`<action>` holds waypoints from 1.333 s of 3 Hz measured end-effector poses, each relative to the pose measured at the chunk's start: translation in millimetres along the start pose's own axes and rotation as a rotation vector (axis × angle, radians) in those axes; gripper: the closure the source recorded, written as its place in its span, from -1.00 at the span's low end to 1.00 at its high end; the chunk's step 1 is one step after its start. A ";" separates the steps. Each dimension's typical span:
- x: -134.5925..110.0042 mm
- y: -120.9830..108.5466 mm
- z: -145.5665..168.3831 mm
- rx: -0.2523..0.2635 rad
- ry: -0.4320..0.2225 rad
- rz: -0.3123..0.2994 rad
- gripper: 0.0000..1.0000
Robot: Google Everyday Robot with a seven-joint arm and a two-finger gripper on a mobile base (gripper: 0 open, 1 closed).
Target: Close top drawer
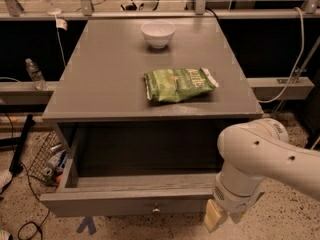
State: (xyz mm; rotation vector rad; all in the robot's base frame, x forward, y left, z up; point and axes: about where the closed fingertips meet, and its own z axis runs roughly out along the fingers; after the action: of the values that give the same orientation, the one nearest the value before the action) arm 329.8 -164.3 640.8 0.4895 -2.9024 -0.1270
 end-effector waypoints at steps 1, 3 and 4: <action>-10.1 -0.1 -1.3 -0.003 -0.042 0.005 0.30; -12.1 0.0 -1.4 -0.003 -0.053 0.006 1.00; -37.1 -0.7 0.2 -0.024 -0.135 0.018 1.00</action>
Offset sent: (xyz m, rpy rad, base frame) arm 0.0092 0.0031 -0.0005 0.0143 -0.0373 -0.0100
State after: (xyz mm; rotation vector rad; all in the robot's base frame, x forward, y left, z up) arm 364.4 -152.6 633.9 0.4675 -3.0325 -0.1996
